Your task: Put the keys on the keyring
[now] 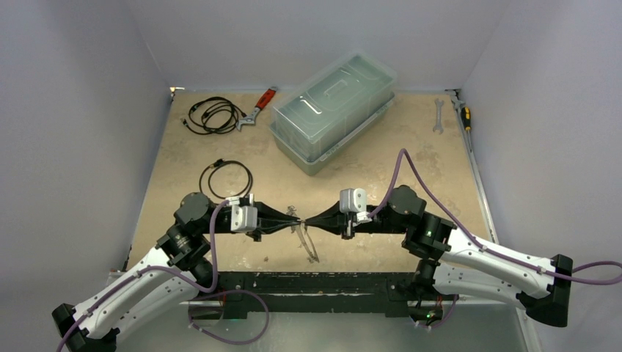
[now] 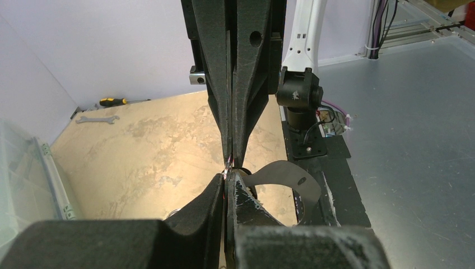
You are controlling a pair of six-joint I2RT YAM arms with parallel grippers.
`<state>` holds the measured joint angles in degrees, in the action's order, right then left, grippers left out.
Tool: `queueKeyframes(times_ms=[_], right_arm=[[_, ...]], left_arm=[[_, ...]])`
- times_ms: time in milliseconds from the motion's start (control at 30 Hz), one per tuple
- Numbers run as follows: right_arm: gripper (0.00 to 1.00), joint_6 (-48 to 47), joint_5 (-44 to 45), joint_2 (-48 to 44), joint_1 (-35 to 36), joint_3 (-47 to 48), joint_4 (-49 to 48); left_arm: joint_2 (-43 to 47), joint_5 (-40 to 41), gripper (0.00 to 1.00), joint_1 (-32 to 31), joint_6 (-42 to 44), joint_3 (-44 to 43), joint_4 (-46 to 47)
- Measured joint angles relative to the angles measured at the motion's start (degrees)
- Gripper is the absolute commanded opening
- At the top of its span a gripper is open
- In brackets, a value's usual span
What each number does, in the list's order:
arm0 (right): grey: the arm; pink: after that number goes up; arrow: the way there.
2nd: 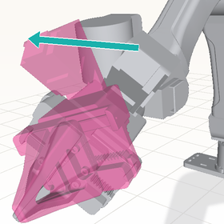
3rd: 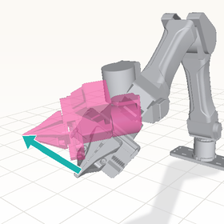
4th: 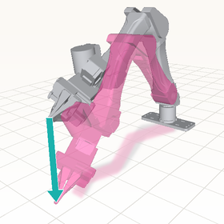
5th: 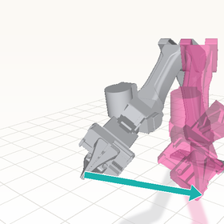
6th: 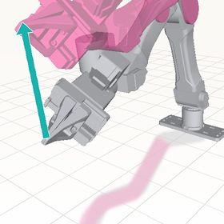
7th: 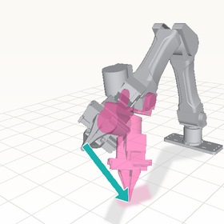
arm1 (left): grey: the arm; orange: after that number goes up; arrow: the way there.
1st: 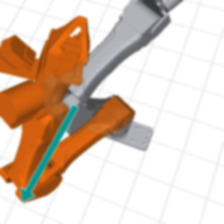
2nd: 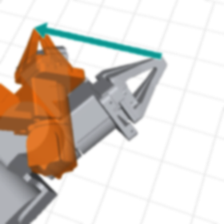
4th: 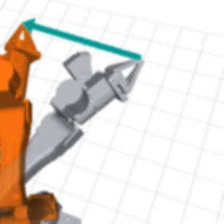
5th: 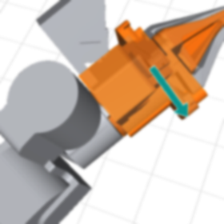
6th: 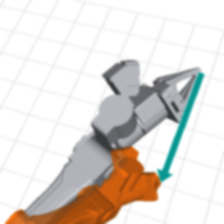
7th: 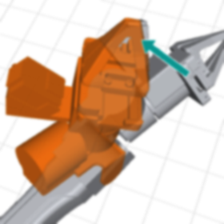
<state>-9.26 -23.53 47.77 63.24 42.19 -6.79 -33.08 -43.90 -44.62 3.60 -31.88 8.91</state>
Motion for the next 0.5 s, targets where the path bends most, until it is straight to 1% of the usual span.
queueKeyframes(times_ms=[500], right_arm=[[0.00,-0.2,-0.2,0.6,0.0,0.0,0.6]], left_arm=[[0.9,0.2,0.00,0.4,-0.1,0.9,0.0]])
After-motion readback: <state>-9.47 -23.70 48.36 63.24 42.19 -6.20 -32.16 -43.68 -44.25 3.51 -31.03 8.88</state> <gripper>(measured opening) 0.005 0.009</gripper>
